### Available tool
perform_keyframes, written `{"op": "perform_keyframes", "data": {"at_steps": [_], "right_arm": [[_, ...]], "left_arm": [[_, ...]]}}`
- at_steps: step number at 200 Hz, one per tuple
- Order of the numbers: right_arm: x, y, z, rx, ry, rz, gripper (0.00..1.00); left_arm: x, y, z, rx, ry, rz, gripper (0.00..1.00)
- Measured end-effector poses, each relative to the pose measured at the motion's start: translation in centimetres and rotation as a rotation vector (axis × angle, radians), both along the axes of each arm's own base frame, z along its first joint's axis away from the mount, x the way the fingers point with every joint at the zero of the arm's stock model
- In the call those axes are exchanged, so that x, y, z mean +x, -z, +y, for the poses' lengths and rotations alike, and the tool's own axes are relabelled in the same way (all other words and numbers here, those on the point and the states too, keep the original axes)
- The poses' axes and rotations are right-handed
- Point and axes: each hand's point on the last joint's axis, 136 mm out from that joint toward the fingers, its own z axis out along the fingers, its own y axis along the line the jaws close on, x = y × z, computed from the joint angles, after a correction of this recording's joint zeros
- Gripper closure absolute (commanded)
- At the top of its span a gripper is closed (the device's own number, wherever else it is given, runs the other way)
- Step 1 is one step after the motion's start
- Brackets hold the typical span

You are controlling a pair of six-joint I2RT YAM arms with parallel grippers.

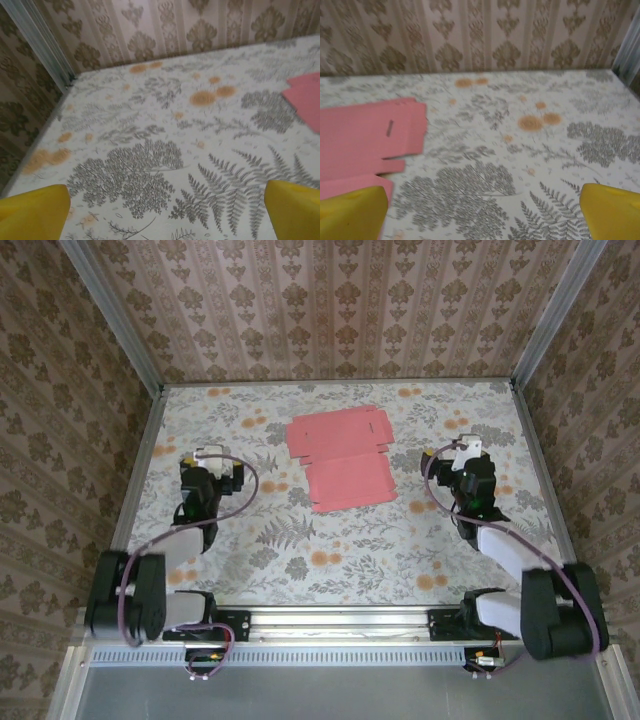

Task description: Fold the paper box

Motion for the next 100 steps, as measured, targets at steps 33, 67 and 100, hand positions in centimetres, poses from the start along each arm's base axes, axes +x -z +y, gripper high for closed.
{"op": "perform_keyframes", "data": {"at_steps": [33, 67, 100], "right_arm": [[-2.3, -4.8, 1.9, 0.057, -0.043, -0.059, 0.0], [-2.6, -6.5, 3.3, 0.216, -0.063, 0.028, 0.0], [-1.9, -4.0, 7.3, 0.26, -0.119, 0.189, 0.0]], "left_arm": [[-2.0, -6.5, -1.0, -0.108, -0.014, -0.035, 0.0], [-5.6, -8.4, -2.8, -0.264, 0.022, 0.038, 0.0], [-8.8, -5.6, -4.2, -0.401, 0.058, 0.217, 0.0]]}}
